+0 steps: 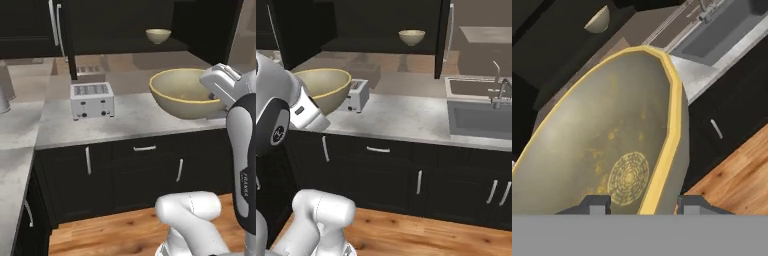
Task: Take the smaller bowl and place it next to the appetizer plate on the dining counter , and place the larger bowl next to the plate with cooked food.
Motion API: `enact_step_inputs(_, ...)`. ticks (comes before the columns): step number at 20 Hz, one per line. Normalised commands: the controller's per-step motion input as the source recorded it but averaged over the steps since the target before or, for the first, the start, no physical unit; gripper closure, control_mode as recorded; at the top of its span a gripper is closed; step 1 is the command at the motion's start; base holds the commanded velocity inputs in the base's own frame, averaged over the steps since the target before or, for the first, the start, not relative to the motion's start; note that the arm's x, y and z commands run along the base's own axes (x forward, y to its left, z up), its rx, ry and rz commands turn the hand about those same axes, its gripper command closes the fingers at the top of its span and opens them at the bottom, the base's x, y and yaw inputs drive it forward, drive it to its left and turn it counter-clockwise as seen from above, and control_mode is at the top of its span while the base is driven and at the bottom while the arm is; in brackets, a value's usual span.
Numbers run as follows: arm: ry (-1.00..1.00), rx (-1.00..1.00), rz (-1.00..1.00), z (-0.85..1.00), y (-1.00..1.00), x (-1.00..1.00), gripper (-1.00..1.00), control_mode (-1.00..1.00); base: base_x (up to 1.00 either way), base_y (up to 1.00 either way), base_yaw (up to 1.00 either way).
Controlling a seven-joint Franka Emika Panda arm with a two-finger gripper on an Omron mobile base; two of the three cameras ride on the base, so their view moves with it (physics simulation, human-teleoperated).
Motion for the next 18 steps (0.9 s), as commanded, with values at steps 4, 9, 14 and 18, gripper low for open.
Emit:
enact_step_inputs(4, 0.0, 0.0, 0.0, 0.0, 0.0, 0.0, 1.0, 1.0, -0.77, -0.34, -0.15)
enact_step_inputs(9, 0.0, 0.0, 0.0, 0.0, 0.0, 0.0, 1.0, 1.0, -0.51, -0.26, -0.31)
enact_step_inputs(14, 0.0, 0.0, 0.0, 0.0, 0.0, 0.0, 1.0, 1.0, -0.29, -0.18, -0.34)
enact_step_inputs(18, 0.0, 0.0, 0.0, 0.0, 0.0, 0.0, 1.0, 1.0, -0.11, -0.14, -0.37)
